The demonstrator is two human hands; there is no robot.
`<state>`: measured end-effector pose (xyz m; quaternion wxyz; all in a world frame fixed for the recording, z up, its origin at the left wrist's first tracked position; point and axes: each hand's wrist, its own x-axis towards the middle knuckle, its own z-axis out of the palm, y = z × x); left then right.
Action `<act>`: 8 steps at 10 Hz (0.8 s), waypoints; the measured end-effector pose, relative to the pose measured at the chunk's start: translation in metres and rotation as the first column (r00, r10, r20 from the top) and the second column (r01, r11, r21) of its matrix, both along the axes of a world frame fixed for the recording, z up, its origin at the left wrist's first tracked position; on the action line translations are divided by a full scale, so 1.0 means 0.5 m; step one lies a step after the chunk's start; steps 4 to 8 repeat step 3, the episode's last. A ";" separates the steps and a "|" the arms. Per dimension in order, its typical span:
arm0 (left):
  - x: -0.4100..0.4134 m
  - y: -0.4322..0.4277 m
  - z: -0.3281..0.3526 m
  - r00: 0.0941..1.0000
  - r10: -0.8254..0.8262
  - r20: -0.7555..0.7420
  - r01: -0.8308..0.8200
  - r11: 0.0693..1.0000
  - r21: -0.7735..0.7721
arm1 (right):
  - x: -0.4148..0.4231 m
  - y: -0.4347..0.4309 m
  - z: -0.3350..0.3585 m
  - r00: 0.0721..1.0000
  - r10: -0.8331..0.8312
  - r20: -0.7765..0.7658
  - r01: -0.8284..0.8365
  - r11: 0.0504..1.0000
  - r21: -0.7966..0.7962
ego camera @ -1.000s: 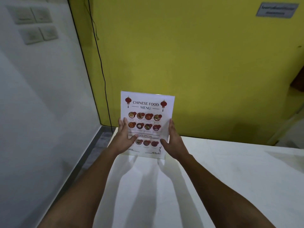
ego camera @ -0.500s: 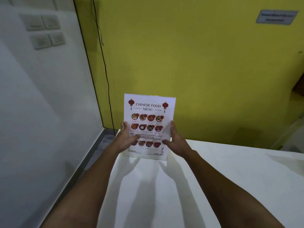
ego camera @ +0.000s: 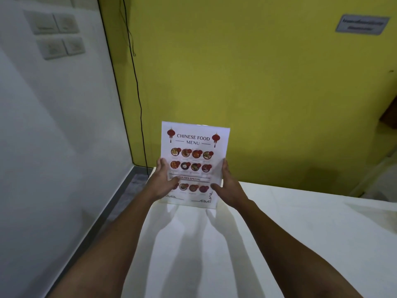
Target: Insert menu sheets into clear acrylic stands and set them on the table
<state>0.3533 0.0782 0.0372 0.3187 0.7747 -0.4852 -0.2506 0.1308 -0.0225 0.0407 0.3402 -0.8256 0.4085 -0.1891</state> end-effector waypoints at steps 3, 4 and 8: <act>-0.055 -0.012 0.011 0.989 0.099 0.110 -0.101 0.995 0.012 | -0.048 0.001 0.004 0.997 0.006 -0.075 -0.008 1.000 -0.029; -0.055 -0.012 0.011 0.989 0.099 0.110 -0.101 0.995 0.012 | -0.048 0.001 0.004 0.997 0.006 -0.075 -0.008 1.000 -0.029; -0.055 -0.012 0.011 0.989 0.099 0.110 -0.101 0.995 0.012 | -0.048 0.001 0.004 0.997 0.006 -0.075 -0.008 1.000 -0.029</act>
